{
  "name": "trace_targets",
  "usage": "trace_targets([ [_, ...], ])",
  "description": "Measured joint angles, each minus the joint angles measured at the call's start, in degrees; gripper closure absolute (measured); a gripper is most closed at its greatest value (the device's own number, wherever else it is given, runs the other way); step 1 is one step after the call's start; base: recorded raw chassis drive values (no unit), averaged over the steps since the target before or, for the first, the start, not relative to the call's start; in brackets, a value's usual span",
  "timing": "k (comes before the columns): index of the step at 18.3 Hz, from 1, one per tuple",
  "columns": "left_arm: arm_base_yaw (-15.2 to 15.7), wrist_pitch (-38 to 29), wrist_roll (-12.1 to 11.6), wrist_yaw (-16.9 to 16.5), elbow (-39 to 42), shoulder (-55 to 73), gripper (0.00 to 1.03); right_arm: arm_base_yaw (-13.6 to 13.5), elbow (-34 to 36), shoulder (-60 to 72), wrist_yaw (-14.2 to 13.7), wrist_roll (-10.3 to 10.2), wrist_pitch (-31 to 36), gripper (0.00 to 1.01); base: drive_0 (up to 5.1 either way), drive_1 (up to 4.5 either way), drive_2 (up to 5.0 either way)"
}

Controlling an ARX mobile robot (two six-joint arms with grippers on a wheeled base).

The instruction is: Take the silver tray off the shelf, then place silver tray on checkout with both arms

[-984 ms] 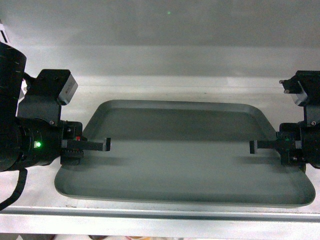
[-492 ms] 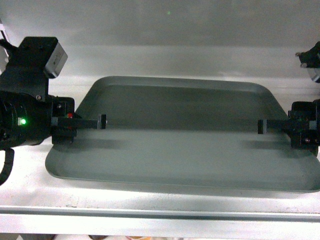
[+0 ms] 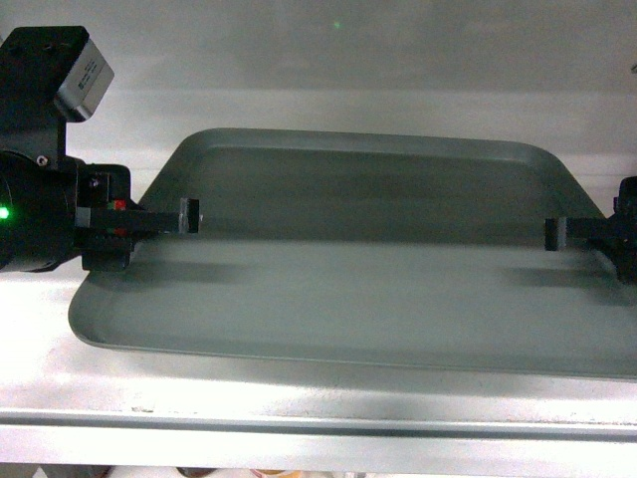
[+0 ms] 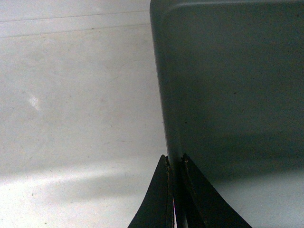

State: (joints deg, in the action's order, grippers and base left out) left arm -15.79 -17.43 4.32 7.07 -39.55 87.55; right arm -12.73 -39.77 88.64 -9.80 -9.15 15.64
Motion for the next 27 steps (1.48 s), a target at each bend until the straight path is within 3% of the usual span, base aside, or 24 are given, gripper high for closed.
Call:
trace_targets([
  [3, -0.35, 1.92, 0.46, 0.09, 0.02, -0.46, 0.99, 0.24, 0.15, -0.42, 0.13, 0.39, -0.70, 0.98, 0.0, 0.00, 0.0],
  [10, -1.36, 5.35, 3.21, 0.57, 1.27, 0.37, 0.99, 0.74, -0.22, 0.50, 1.03, 3.39, -5.14, 0.98, 0.0, 0.00, 0.0],
  [27, -1.38, 4.52, 3.26, 0.46, 1.66, 0.42, 0.99, 0.79, 0.24, -0.11, 1.09, 3.45, -4.63, 0.98, 0.0, 0.00, 0.0],
])
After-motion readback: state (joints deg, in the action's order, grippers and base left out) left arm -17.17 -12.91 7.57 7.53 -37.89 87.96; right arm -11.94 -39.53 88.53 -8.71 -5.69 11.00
